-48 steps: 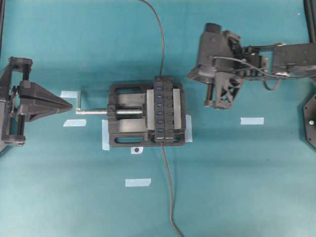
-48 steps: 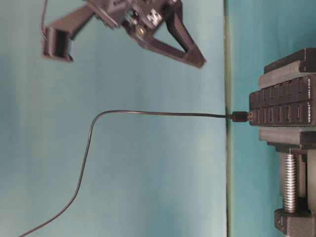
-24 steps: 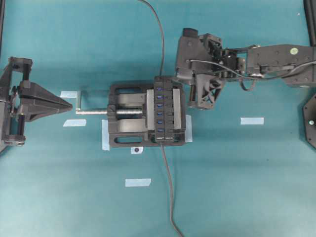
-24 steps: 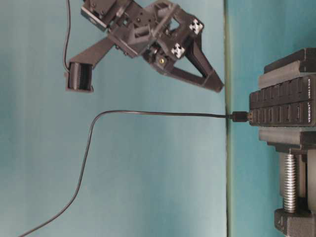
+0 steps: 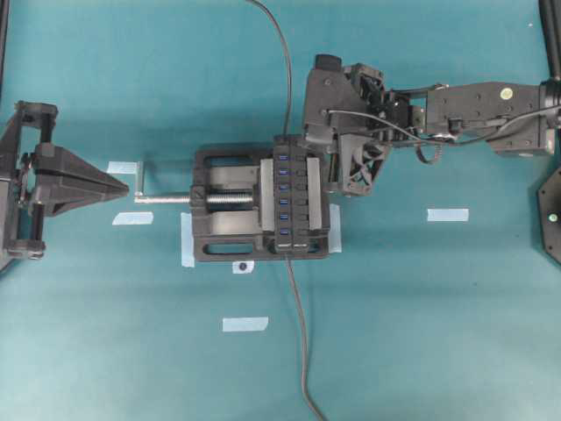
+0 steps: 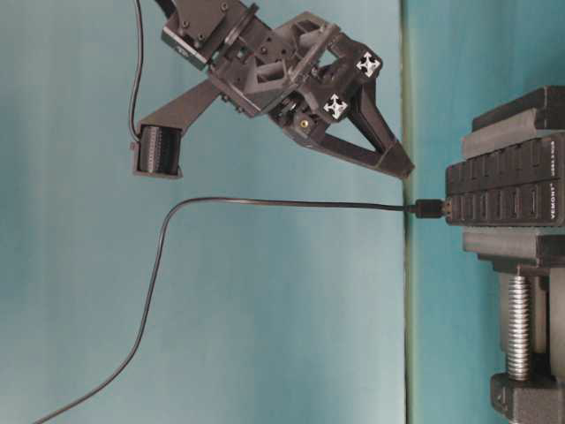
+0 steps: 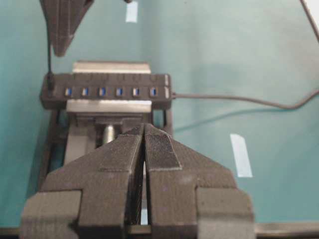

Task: Insert the USB into the center port of the fixed hub
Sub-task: 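Move the right gripper over the hub toward the USB cable plug, then close the right gripper on the black USB plug at the hub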

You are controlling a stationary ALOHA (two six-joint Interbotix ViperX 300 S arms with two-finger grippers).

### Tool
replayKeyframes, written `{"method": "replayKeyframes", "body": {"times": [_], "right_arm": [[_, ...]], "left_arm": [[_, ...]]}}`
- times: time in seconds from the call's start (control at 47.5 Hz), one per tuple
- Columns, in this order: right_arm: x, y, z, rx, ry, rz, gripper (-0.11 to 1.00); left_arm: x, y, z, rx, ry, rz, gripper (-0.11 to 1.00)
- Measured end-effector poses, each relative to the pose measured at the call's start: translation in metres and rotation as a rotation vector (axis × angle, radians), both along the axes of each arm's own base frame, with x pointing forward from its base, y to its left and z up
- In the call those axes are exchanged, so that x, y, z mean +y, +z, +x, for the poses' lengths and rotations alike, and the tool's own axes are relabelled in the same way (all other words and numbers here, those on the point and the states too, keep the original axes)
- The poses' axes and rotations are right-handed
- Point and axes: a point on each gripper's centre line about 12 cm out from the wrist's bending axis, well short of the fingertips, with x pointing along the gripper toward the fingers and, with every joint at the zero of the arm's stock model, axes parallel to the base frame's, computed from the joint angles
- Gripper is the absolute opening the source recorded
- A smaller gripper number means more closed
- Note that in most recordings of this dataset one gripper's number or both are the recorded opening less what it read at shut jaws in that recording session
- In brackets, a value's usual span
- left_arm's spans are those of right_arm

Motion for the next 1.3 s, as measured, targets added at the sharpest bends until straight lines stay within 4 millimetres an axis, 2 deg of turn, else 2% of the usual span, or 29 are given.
{"method": "replayKeyframes", "body": {"times": [0.316, 0.484, 0.589, 0.757, 0.799, 1.01, 1.304], "right_arm": [[0.000, 0.001, 0.002, -0.004, 0.001, -0.002, -0.01], [-0.001, 0.007, 0.006, -0.021, 0.001, -0.005, 0.10], [-0.001, 0.009, 0.007, -0.025, 0.001, -0.006, 0.28], [-0.002, 0.006, 0.007, -0.019, 0.001, -0.005, 0.74], [-0.001, 0.006, 0.008, -0.019, 0.002, -0.005, 0.83], [-0.001, 0.005, 0.008, -0.019, 0.003, -0.005, 0.76], [-0.003, -0.004, 0.018, -0.045, 0.010, -0.002, 0.76]], "left_arm": [[0.000, 0.000, 0.000, 0.000, 0.000, 0.002, 0.00], [0.000, 0.000, 0.000, 0.000, 0.000, 0.000, 0.00], [0.000, 0.000, 0.000, 0.002, 0.000, 0.002, 0.00], [0.000, 0.000, 0.000, 0.000, 0.000, 0.000, 0.00], [0.000, 0.000, 0.000, 0.000, 0.000, 0.002, 0.00], [0.000, 0.000, 0.000, 0.000, 0.000, 0.002, 0.00], [0.000, 0.000, 0.000, 0.000, 0.000, 0.002, 0.00]]}}
